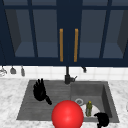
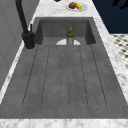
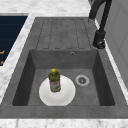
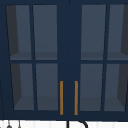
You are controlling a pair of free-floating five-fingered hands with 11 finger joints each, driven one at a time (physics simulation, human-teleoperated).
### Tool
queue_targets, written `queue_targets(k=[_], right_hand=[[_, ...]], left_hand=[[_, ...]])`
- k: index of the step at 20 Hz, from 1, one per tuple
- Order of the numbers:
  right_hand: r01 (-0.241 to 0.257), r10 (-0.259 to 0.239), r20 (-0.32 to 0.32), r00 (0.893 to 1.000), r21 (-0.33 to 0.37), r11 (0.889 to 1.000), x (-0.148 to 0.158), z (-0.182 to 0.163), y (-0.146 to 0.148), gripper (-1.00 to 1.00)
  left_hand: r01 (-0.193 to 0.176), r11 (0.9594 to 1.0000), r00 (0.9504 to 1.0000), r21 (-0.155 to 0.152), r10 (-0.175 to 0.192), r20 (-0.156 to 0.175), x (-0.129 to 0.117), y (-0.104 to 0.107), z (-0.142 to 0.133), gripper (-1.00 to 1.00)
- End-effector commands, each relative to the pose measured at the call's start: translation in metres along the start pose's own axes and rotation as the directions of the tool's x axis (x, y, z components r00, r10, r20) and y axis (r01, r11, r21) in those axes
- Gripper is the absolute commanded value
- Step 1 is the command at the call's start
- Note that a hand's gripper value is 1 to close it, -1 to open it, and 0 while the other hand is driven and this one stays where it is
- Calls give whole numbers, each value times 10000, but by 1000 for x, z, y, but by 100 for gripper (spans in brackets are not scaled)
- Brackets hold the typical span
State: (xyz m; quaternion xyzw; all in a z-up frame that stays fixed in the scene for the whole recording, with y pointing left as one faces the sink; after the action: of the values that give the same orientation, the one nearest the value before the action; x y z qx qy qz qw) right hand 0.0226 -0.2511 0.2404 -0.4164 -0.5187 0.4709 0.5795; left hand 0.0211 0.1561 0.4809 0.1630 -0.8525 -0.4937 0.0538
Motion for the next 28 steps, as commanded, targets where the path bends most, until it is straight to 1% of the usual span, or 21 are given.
queue_targets(k=[1, 3, 5, 11, 14, 18, 19, 21, 24, 28], right_hand=[[0, 0, 0, 10000, 0, 10000, 0, 0, 0, 0], [0, 0, 0, 10000, 0, 10000, 0, 0, 0, 0], [0, 0, 0, 10000, 0, 10000, 0, 0, 0, 0], [0, 0, 0, 10000, 0, 10000, 0, 0, 0, 0], [0, 0, 0, 10000, 0, 10000, 0, 0, 0, 0], [0, 0, 0, 10000, 0, 10000, 0, 0, 0, 0], [0, 0, 0, 10000, 0, 10000, 0, 0, 0, 0], [0, 0, 0, 10000, 0, 10000, 0, 0, 0, 0], [0, 0, 0, 10000, 0, 10000, 0, 0, 0, 0], [0, 0, 0, 10000, 0, 10000, 0, 0, 0, 0]], left_hand=[[390, 9907, 9983, 1301, -330, -484, -2, -3, -3, -100], [415, 9902, 9980, 1336, -347, -528, -2, -3, -5, -100], [375, 9905, 9973, 1325, -287, -677, 0, -3, -5, -100], [247, 9903, 9963, 1365, -132, -846, 0, -4, -8, -100], [264, 9895, 9962, 1424, -142, -864, 1, -5, -9, -100], [412, 9876, 9955, 1515, -276, -909, 1, -4, -11, -100], [436, 9890, 9947, 1415, -298, -983, 1, 1, -12, -100], [452, 9899, 9942, 1341, -315, -1026, 2, 7, -15, -100], [502, 9890, 9928, 1390, -343, -1146, 5, 13, -17, -100], [482, 9873, 9933, 1513, -314, -1113, 7, 18, -21, -100]])
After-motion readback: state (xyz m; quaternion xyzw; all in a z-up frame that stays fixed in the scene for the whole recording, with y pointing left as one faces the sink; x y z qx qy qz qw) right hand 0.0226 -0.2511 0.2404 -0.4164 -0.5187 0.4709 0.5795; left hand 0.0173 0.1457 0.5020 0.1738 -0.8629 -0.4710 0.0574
